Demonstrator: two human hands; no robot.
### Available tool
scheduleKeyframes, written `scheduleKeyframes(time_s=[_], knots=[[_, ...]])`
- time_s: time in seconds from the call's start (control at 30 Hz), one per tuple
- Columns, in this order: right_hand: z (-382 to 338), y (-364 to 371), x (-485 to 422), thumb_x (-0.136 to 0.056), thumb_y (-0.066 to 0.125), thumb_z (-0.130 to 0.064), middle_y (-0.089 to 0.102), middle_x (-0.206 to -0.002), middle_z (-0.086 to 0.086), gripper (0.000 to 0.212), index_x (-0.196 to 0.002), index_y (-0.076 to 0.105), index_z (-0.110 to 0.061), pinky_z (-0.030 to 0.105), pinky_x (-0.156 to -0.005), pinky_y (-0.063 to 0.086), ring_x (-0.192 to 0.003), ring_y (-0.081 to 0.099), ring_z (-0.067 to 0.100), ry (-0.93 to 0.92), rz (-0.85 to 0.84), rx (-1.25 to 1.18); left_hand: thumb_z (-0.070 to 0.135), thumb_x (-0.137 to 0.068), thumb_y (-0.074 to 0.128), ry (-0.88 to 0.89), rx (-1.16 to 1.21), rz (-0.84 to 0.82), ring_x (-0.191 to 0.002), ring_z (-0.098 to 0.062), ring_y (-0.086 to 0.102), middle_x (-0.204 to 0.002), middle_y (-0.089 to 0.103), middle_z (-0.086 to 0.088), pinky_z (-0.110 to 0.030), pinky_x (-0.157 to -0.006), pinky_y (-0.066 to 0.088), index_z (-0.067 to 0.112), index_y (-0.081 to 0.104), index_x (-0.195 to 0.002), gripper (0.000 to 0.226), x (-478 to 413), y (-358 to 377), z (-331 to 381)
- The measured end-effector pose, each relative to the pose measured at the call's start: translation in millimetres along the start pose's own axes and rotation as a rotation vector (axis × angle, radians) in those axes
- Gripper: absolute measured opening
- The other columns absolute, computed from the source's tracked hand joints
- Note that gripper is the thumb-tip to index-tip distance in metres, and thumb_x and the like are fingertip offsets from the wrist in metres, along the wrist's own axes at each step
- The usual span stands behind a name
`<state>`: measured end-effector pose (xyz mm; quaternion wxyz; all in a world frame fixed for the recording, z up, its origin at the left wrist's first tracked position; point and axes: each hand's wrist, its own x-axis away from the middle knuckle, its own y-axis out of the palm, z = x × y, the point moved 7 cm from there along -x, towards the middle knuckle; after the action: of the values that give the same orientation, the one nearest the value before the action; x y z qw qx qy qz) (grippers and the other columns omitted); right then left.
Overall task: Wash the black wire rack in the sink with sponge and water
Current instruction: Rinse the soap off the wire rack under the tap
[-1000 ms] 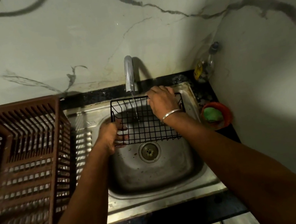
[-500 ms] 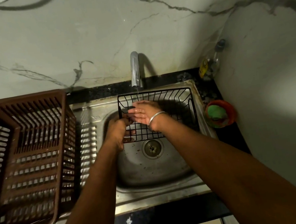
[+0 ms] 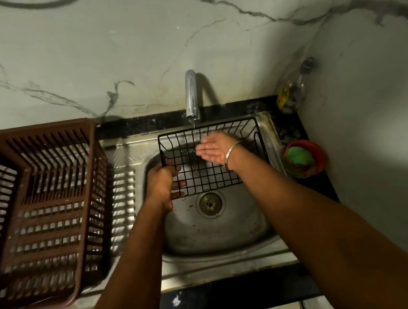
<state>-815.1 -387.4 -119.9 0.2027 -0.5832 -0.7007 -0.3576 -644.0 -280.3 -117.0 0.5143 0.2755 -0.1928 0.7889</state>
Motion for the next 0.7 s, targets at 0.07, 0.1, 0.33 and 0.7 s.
scheduleKeyframes(time_s=[0.07,0.1,0.33,0.7], knots=[[-1.0,-18.9,-1.4,-0.107,0.052,-0.021,0.074,-0.108,0.016,0.024,-0.104,0.067,-0.003,0.032,-0.076,0.059,-0.092,0.074,0.026,-0.043,0.14,-0.072,0.015,-0.104,0.052,0.016,0.004,0.016,-0.104,-0.04,0.073,-0.122,0.074,-0.001,-0.053,-0.079,0.061,0.03,0.068,-0.106,0.021,0.2,-0.3,0.6],[3.6,-17.4,0.8,-0.108,0.05,-0.023,0.074,-0.109,0.016,0.026,-0.107,0.067,-0.002,0.033,-0.077,0.06,-0.092,0.075,0.027,-0.048,0.154,-0.096,0.016,-0.104,0.052,0.02,0.011,0.026,-0.105,-0.039,0.072,-0.122,0.074,-0.002,-0.053,-0.081,0.06,0.03,0.068,-0.108,0.021,-0.2,0.2,-0.5],[27.1,0.6,23.1,-0.104,0.062,-0.026,0.076,-0.113,0.014,0.02,-0.11,0.069,-0.009,0.033,-0.08,0.06,-0.097,0.075,0.024,0.136,-0.127,0.333,0.019,-0.102,0.055,0.087,-0.002,0.029,-0.101,-0.034,0.073,-0.119,0.077,-0.001,-0.055,-0.09,0.058,0.031,0.069,-0.124,0.029,1.9,-0.7,3.5],[20.4,-16.4,18.2,-0.106,0.057,-0.029,0.075,-0.093,0.008,0.024,-0.098,0.07,-0.01,0.032,-0.078,0.057,-0.085,0.073,0.022,0.071,0.096,0.406,-0.004,-0.097,0.049,0.233,0.054,0.09,-0.092,-0.024,0.064,-0.12,0.074,0.0,-0.032,-0.062,0.047,0.035,0.07,-0.117,0.049,7.9,-15.4,6.5]])
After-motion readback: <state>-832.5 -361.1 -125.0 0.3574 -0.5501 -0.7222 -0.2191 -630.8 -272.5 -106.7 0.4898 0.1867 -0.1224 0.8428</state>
